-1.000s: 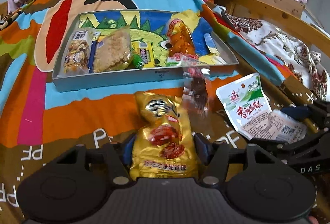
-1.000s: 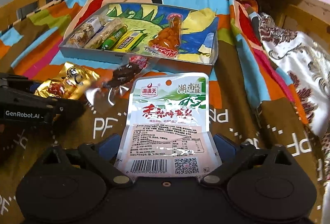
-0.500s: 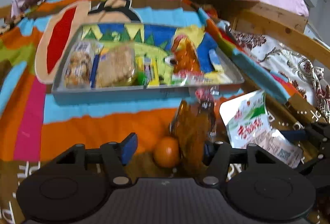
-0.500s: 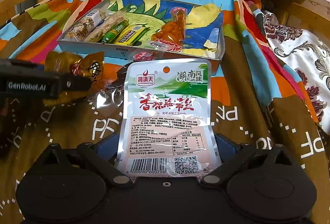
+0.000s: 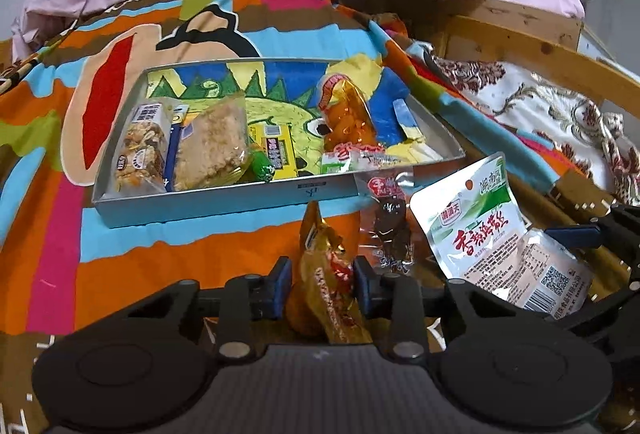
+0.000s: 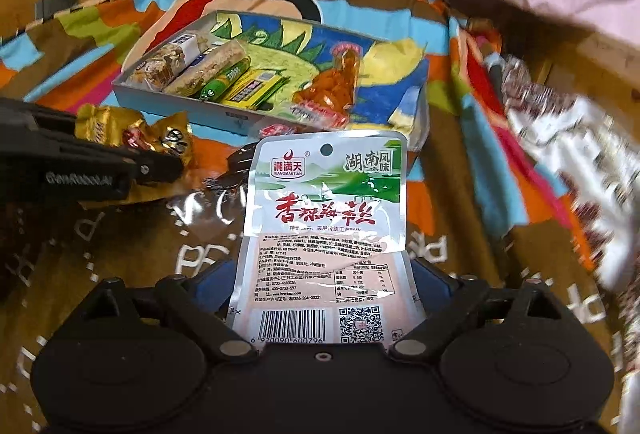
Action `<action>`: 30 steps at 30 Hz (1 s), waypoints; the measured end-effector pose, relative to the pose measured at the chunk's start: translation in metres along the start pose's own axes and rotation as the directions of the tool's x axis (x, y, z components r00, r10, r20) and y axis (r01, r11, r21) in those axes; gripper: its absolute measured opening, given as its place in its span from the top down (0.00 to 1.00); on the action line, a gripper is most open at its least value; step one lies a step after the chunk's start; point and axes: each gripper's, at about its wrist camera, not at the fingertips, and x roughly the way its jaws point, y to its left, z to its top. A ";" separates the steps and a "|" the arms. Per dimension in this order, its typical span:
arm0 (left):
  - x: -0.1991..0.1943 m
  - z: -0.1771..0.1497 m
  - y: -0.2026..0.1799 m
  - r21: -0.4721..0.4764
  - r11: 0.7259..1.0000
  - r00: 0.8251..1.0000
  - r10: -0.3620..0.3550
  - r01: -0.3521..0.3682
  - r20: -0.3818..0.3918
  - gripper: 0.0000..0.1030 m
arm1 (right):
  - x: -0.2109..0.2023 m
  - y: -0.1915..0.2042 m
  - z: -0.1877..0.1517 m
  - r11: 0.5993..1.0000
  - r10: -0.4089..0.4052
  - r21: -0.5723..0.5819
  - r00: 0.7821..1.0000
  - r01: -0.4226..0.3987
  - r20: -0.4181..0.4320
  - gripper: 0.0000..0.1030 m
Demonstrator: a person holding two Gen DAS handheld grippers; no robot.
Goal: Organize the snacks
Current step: 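Carry the gold pack with the left tool while the right tool carries the white pack to the tray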
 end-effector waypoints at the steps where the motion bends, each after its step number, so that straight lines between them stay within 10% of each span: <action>1: -0.003 0.001 -0.001 -0.002 1.000 1.000 -0.006 0.006 0.010 0.80 | -0.002 0.001 0.000 1.000 -0.011 -0.012 1.000 0.011 0.011 0.10; 23: -0.005 0.001 -0.012 0.111 0.994 1.000 -0.005 0.007 -0.013 0.84 | -0.013 0.009 0.003 0.988 -0.089 -0.114 0.986 0.105 0.139 0.10; 30: -0.023 0.012 -0.006 0.050 0.999 0.996 -0.022 0.018 0.087 0.84 | -0.021 0.005 0.008 0.981 -0.126 -0.118 0.965 0.157 0.231 0.10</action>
